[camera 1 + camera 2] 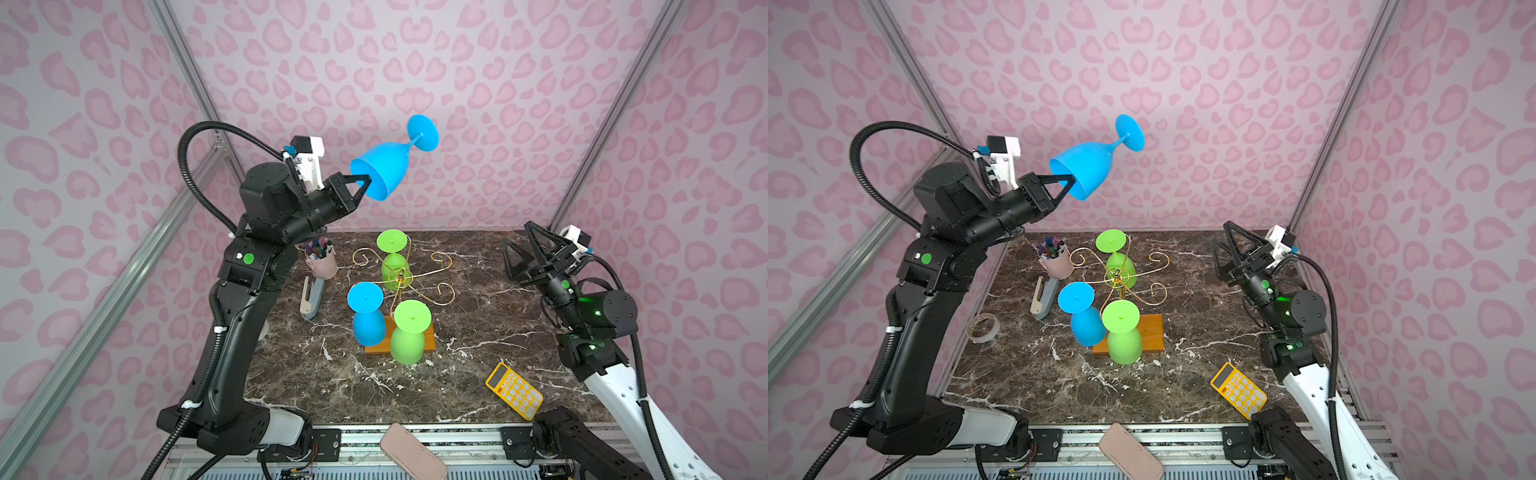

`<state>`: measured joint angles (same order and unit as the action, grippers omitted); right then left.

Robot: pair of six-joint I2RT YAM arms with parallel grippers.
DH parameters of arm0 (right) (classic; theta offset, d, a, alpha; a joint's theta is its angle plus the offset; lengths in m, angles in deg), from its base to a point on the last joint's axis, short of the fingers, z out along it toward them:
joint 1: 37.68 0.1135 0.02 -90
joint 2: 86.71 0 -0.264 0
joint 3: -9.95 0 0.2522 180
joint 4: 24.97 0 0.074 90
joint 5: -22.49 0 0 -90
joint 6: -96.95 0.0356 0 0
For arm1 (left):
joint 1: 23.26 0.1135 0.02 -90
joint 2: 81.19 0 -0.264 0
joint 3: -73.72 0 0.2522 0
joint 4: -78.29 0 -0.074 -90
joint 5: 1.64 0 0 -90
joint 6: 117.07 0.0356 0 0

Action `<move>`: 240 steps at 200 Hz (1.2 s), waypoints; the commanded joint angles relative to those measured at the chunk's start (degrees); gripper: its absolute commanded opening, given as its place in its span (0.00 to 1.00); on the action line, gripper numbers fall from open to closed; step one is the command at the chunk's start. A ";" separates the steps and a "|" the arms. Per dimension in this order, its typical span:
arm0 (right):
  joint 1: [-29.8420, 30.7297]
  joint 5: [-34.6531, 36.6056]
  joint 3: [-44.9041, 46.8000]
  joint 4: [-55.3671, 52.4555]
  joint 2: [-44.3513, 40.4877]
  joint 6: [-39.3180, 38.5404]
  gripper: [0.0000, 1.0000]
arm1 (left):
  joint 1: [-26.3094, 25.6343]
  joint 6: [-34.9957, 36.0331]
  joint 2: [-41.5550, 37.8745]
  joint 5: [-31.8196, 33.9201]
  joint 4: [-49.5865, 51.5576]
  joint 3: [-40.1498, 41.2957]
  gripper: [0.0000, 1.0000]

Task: Take the wine glass off the wine glass rack
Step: Pass the wine glass, then place the wine glass at the middle-left of the table.

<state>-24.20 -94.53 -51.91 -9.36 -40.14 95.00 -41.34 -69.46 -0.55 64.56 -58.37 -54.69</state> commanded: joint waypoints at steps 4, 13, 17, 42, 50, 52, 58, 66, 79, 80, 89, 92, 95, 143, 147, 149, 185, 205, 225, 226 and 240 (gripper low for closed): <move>-4.00 -5.29 -2.01 -15.02 -0.86 -9.30 0.98 | 5.12 1.28 -0.88 -3.12 7.36 -2.07 0.04; -5.25 -6.14 -2.52 -17.08 -0.82 -11.01 0.98 | 7.07 1.88 -1.17 -3.33 9.22 -2.07 0.04; -5.61 -6.36 -2.79 -17.89 -0.78 -11.80 0.97 | 7.94 2.23 -1.18 -3.56 10.04 -2.07 0.04; -7.03 -7.74 -3.69 -21.38 -0.19 -15.53 0.98 | 13.81 4.62 -1.46 -5.30 15.85 -1.97 0.04; -7.24 -8.10 -3.84 -21.75 0.05 -16.32 0.97 | 15.62 5.14 -2.18 -5.38 16.41 -1.13 0.04; -7.24 -8.19 -3.85 -21.86 0.09 -16.48 0.98 | 16.04 5.24 -2.47 -5.39 16.52 -0.87 0.04; -7.32 -8.39 -3.97 -22.14 0.31 -16.95 0.98 | 17.16 5.38 -2.98 -5.47 16.80 -0.19 0.04; -7.41 -8.64 -4.05 -22.31 0.53 -17.51 0.98 | 18.55 5.60 -3.71 -5.48 17.06 0.82 0.04; -7.52 -9.13 -4.37 -23.03 0.94 -18.51 0.98 | 20.56 6.61 -4.49 -5.06 18.34 1.86 0.04; -7.55 -9.16 -4.42 -23.08 0.96 -18.61 0.98 | 20.68 6.70 -4.51 -5.01 18.55 1.92 0.04; -7.66 -9.57 -4.71 -23.95 1.16 -19.44 0.97 | 21.94 7.78 -4.51 -4.78 20.37 2.10 0.04; -7.67 -9.68 -4.94 -24.33 1.22 -19.87 0.98 | 22.34 8.15 -4.46 -4.77 20.99 2.21 0.04; -7.65 -9.79 -5.13 -24.74 1.24 -20.21 0.97 | 22.67 8.53 -4.42 -4.77 21.53 2.36 0.04; -8.34 -11.41 -5.59 -27.08 1.38 -23.15 0.98 | 26.03 12.70 -5.29 -3.18 25.76 9.93 0.04; -8.42 -11.59 -5.65 -27.30 1.42 -23.33 0.98 | 26.15 13.24 -5.37 -2.48 26.26 10.20 0.04; -8.45 -11.63 -5.68 -27.40 1.42 -23.42 0.98 | 26.17 13.53 -5.33 -2.13 26.52 10.31 0.04; -8.77 -12.30 -5.64 -28.84 1.85 -25.41 0.97 | 26.17 17.39 -4.21 -0.92 31.29 10.97 0.03; -8.91 -12.74 -4.82 -28.06 2.04 -25.02 0.98 | 26.17 20.51 -3.10 2.74 34.91 11.16 0.03; -8.95 -12.88 -4.22 -27.97 2.04 -25.11 0.97 | 26.17 22.70 -1.80 5.69 37.32 11.20 0.03; -8.97 -12.88 -4.17 -27.92 2.04 -25.16 0.97 | 26.17 22.79 -1.71 5.73 37.36 11.16 0.03; -9.07 -13.13 -3.85 -27.99 2.20 -25.29 0.97 | 26.17 24.21 -0.17 5.95 38.85 10.38 0.03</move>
<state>-33.18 -106.53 -56.44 -38.28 -38.07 70.59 -15.29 -49.59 -2.45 67.73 -23.81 -43.66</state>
